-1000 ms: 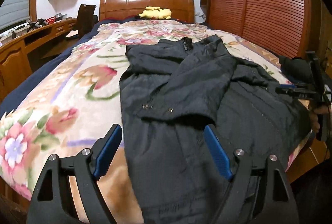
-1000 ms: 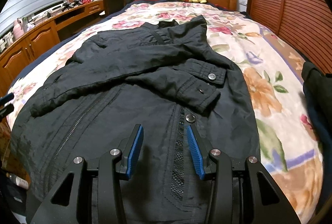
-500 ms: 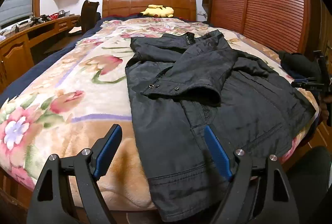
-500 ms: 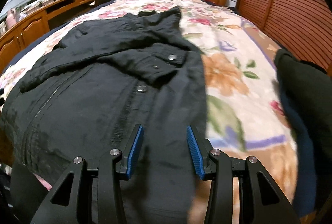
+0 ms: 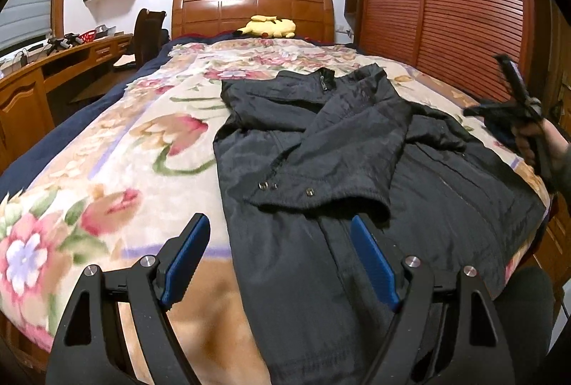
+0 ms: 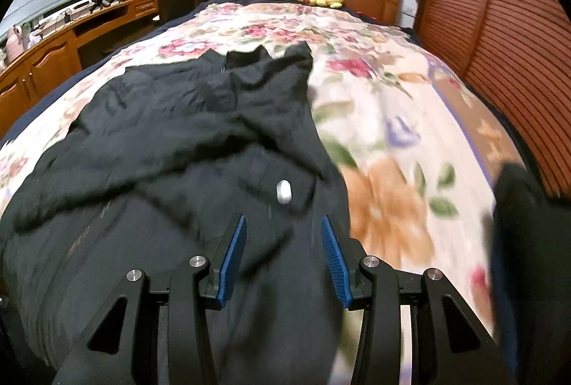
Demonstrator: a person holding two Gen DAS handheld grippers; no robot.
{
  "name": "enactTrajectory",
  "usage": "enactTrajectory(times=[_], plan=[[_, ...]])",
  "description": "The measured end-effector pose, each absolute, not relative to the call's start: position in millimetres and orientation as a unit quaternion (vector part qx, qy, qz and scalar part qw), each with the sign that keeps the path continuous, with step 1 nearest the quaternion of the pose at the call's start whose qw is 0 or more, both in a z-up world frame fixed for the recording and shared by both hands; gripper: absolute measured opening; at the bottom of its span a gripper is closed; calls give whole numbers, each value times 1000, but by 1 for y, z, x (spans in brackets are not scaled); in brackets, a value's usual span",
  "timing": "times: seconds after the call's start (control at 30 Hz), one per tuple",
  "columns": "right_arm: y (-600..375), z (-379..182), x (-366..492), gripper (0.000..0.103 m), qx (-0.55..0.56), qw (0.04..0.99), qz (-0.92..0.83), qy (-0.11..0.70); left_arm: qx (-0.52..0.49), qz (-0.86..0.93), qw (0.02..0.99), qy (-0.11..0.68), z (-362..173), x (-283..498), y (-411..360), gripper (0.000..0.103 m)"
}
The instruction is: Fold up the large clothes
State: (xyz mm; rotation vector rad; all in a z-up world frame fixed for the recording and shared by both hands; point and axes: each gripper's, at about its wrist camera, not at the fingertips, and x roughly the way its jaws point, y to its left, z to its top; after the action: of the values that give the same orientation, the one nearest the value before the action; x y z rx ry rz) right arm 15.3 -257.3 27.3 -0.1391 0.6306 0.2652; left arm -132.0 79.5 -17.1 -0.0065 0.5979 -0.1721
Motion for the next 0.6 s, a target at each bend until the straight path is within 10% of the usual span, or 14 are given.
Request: enactTrajectory(times=[0.6], plan=[[-194,9,253,45,-78,921,120,363,0,-89,941,327,-30,-56,99,82]])
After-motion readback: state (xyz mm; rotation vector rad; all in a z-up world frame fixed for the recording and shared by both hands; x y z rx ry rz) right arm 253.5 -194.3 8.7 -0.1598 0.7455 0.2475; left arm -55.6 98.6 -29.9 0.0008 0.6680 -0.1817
